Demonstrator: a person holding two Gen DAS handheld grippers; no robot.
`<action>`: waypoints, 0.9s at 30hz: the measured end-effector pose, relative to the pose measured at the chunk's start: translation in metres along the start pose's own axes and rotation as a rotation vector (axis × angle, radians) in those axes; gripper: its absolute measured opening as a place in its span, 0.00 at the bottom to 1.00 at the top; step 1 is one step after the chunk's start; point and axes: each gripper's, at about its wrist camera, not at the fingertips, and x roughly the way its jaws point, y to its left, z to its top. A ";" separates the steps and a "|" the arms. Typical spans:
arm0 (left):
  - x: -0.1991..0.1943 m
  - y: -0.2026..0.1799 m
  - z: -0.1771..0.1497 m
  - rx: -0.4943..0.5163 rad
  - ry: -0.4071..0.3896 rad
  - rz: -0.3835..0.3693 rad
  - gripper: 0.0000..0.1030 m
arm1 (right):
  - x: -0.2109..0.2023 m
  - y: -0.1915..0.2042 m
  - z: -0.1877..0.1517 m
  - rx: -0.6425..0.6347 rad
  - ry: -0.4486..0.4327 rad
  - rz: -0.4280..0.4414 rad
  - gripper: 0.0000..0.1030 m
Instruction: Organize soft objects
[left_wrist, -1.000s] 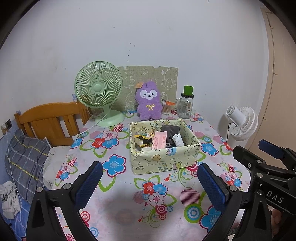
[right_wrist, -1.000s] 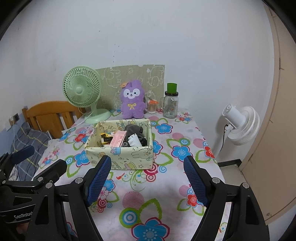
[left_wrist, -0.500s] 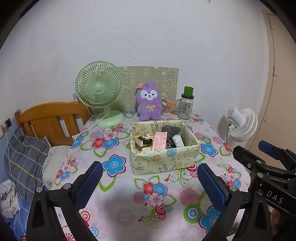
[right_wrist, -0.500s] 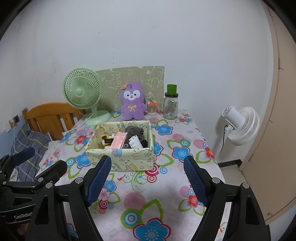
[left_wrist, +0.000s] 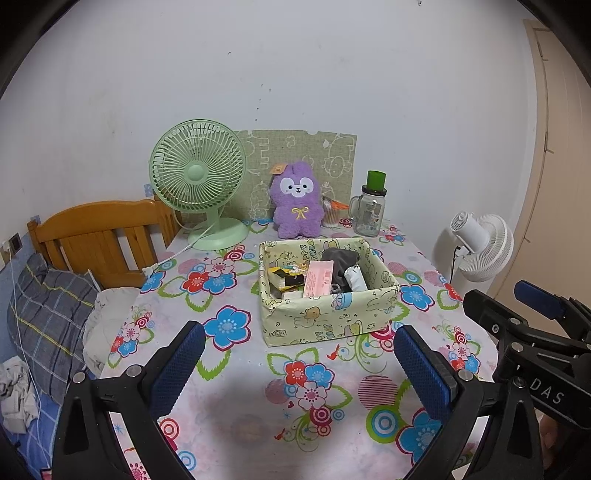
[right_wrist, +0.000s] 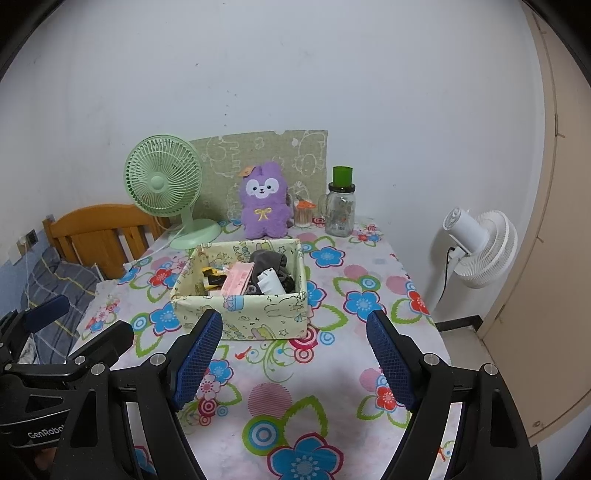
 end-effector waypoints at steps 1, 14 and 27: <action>0.000 0.000 0.000 0.001 0.000 0.000 1.00 | 0.000 0.000 0.000 0.000 0.001 0.001 0.80; -0.001 -0.001 0.000 0.000 0.001 -0.001 1.00 | 0.000 0.000 0.000 -0.002 -0.001 -0.002 0.80; 0.000 0.000 0.000 -0.001 0.003 -0.003 1.00 | -0.001 0.000 0.000 0.002 -0.001 0.001 0.80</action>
